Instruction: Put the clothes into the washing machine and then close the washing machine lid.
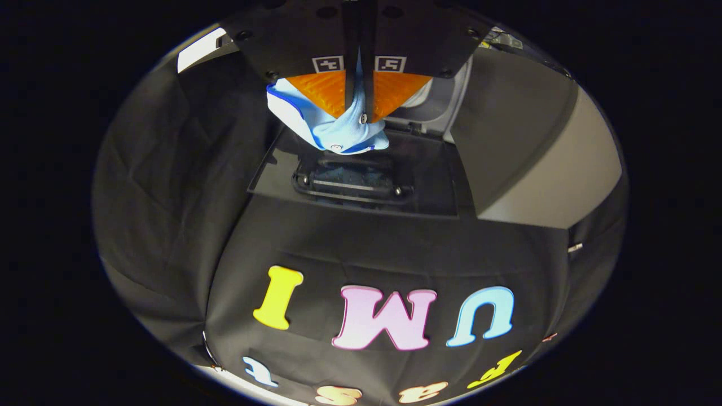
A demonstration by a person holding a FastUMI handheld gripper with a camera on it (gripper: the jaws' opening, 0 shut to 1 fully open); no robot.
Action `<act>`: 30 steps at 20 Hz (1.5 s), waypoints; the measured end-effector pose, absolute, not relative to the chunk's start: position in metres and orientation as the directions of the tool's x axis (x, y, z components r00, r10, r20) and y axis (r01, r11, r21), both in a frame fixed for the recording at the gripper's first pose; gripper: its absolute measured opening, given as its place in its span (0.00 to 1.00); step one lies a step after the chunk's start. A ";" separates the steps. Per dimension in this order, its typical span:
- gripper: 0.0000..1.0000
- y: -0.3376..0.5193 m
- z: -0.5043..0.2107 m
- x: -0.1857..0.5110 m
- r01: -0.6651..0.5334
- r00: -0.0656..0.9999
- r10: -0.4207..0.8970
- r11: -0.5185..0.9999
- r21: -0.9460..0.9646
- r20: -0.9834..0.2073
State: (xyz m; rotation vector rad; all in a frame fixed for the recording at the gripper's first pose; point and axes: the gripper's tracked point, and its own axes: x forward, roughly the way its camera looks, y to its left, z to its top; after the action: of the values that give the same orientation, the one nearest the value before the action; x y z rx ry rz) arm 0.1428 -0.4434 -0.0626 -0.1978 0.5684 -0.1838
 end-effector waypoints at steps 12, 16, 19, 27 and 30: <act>0.06 -0.478 -0.244 0.160 0.074 0.649 -0.226 0.969 -0.234 -0.727; 0.05 -0.481 -0.286 0.161 0.091 0.596 -0.214 0.976 -0.200 -0.774; 0.06 -0.480 -0.312 0.157 0.083 0.555 -0.206 0.978 -0.192 -0.806; 0.05 -0.471 -0.334 0.154 0.065 0.496 -0.189 0.981 -0.181 -0.848; 0.05 -0.472 -0.337 0.153 0.088 0.483 -0.193 0.981 -0.172 -0.854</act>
State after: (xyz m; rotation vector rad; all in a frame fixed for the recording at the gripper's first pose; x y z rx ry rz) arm 0.1526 -0.4723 -0.3367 -0.1101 1.0539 -0.1713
